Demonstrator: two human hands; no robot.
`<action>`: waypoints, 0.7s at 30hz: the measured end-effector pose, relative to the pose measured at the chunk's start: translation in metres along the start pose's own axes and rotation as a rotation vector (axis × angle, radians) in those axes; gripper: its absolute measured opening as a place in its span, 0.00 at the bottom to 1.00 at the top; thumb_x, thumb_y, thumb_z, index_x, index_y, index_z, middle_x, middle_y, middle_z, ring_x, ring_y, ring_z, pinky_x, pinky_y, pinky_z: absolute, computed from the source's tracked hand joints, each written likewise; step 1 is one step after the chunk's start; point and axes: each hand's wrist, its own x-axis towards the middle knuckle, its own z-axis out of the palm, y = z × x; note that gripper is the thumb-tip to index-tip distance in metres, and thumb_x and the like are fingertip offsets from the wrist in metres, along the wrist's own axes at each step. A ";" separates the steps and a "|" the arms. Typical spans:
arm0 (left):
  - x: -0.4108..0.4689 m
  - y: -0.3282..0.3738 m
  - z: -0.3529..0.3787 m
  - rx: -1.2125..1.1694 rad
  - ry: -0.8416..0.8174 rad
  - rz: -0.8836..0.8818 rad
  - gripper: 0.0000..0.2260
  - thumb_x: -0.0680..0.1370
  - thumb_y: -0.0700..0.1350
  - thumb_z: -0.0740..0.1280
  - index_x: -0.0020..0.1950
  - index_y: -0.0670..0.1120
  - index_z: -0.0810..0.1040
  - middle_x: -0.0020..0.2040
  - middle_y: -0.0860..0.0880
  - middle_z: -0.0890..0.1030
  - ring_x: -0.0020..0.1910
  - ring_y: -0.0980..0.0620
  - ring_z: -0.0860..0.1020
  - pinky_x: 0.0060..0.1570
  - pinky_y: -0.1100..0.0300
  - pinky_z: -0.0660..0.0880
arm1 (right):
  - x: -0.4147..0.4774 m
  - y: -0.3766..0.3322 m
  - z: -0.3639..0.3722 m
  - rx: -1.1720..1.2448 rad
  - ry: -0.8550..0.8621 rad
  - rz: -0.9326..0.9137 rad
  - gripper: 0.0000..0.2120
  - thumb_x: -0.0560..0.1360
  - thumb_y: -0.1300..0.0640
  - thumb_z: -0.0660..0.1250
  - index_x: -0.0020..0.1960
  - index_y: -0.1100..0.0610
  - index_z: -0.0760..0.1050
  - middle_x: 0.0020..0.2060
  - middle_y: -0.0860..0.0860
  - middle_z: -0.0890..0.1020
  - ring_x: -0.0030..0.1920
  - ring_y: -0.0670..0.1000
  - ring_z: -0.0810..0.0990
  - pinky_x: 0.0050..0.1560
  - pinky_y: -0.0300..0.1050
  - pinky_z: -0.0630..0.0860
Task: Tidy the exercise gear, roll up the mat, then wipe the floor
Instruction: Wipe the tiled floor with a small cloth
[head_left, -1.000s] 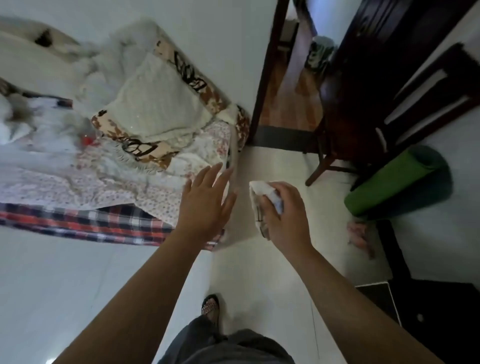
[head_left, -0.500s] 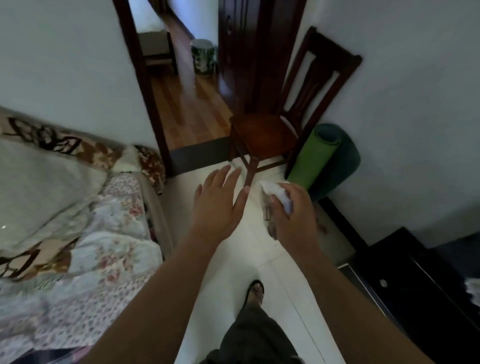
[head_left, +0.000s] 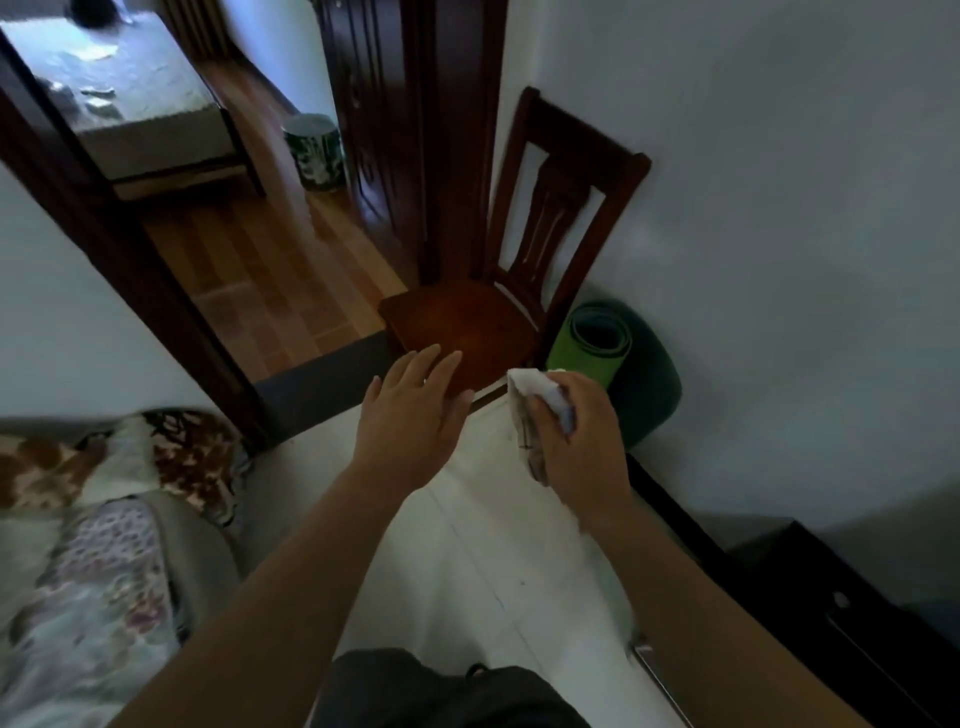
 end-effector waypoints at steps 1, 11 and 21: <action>0.015 -0.004 0.000 0.008 -0.002 0.000 0.24 0.80 0.59 0.50 0.74 0.53 0.60 0.74 0.51 0.63 0.74 0.49 0.59 0.70 0.41 0.60 | 0.014 0.006 0.004 0.006 0.001 0.010 0.23 0.75 0.43 0.56 0.57 0.61 0.73 0.50 0.52 0.76 0.50 0.46 0.74 0.56 0.30 0.66; 0.189 -0.084 0.013 0.046 -0.065 0.003 0.24 0.80 0.59 0.51 0.74 0.53 0.59 0.74 0.50 0.62 0.74 0.48 0.59 0.70 0.42 0.60 | 0.180 0.053 0.090 -0.029 -0.036 0.045 0.22 0.75 0.39 0.54 0.52 0.56 0.75 0.47 0.49 0.77 0.48 0.48 0.76 0.53 0.43 0.74; 0.377 -0.137 0.026 0.149 -0.242 0.156 0.24 0.80 0.59 0.49 0.74 0.53 0.58 0.74 0.50 0.62 0.73 0.49 0.59 0.71 0.44 0.58 | 0.333 0.100 0.140 -0.101 0.003 0.189 0.08 0.78 0.49 0.61 0.47 0.53 0.75 0.42 0.46 0.77 0.45 0.45 0.76 0.48 0.43 0.75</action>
